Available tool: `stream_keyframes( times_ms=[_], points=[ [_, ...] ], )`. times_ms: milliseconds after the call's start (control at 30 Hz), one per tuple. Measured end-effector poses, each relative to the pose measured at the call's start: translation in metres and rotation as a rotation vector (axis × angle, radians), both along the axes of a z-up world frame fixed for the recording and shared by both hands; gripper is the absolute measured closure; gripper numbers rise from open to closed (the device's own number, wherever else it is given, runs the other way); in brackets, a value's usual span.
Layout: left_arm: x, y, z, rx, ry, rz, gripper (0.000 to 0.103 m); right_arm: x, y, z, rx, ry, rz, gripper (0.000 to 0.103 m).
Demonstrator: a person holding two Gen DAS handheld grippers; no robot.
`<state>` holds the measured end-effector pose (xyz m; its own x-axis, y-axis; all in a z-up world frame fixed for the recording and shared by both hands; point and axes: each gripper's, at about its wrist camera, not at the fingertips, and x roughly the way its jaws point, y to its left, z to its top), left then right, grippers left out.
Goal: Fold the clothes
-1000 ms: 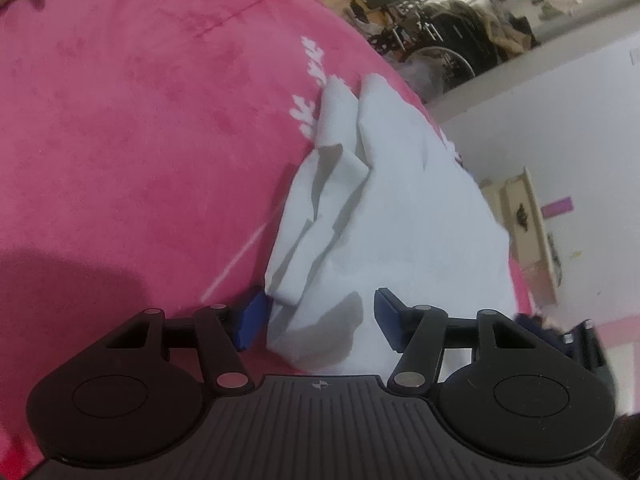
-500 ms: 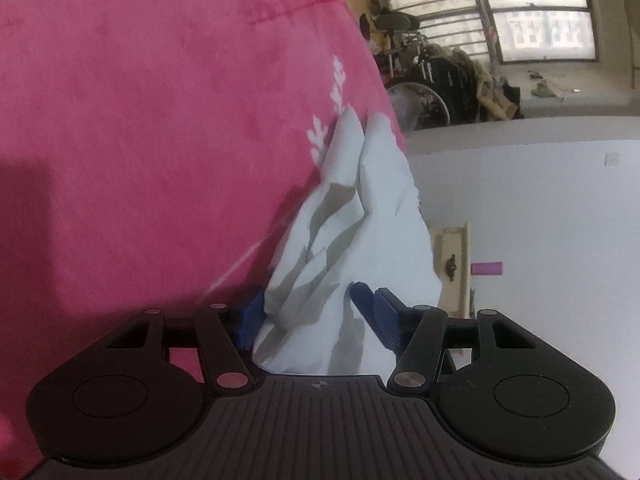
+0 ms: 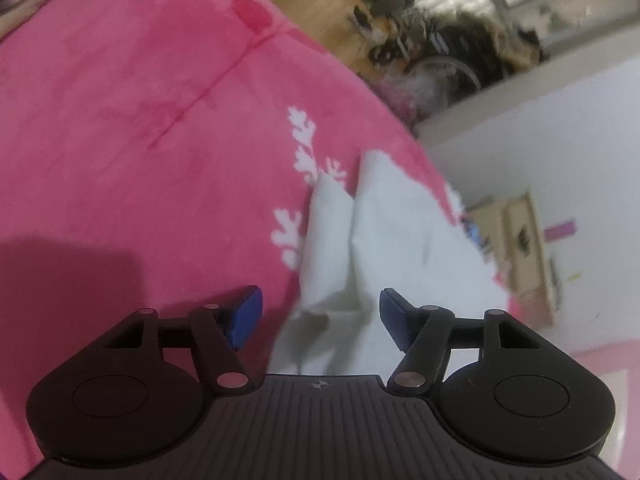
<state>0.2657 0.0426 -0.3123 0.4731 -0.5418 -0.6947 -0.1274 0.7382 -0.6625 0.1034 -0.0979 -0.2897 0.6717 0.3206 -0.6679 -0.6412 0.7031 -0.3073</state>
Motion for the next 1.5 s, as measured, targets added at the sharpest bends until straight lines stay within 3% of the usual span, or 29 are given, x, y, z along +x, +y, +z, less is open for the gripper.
stream_keyframes(
  times_ms=[267,367,433,500,533,600,733,1000,1300,1433,1500],
  points=[
    [0.019,-0.007,0.0,0.029,-0.019,-0.025,0.04,-0.005,-0.003,0.0,0.013,-0.007,-0.011,0.044],
    [0.023,-0.017,0.002,0.087,-0.043,-0.043,0.06,-0.006,-0.003,0.0,0.028,-0.004,-0.034,0.05],
    [0.026,-0.023,0.004,0.118,-0.058,-0.077,0.091,-0.006,-0.004,0.002,0.039,-0.004,-0.059,0.06],
    [0.026,-0.028,0.006,0.139,-0.062,-0.093,0.098,-0.005,-0.01,0.004,0.071,0.008,-0.112,0.074],
    [0.026,-0.031,0.009,0.154,-0.071,-0.095,0.101,-0.003,-0.014,0.005,0.091,0.016,-0.145,0.076],
    [0.026,-0.037,0.016,0.174,-0.078,-0.093,0.102,0.002,-0.024,0.01,0.139,0.038,-0.216,0.084],
    [0.028,-0.049,0.036,0.142,-0.103,-0.078,0.103,0.001,-0.06,0.028,0.306,0.074,-0.403,0.086],
    [0.044,-0.131,0.09,0.167,-0.21,-0.168,0.103,-0.003,-0.146,0.063,0.563,-0.018,-0.673,0.086],
    [0.06,-0.273,0.103,0.207,-0.287,-0.352,0.103,-0.013,-0.25,0.069,0.636,-0.181,-0.885,0.086],
    [0.055,-0.327,0.091,0.191,-0.279,-0.465,0.101,-0.024,-0.294,0.046,0.641,-0.216,-1.007,0.086],
    [0.049,-0.343,0.08,0.219,-0.239,-0.52,0.096,-0.023,-0.314,0.026,0.674,-0.166,-1.076,0.086]
  ],
)
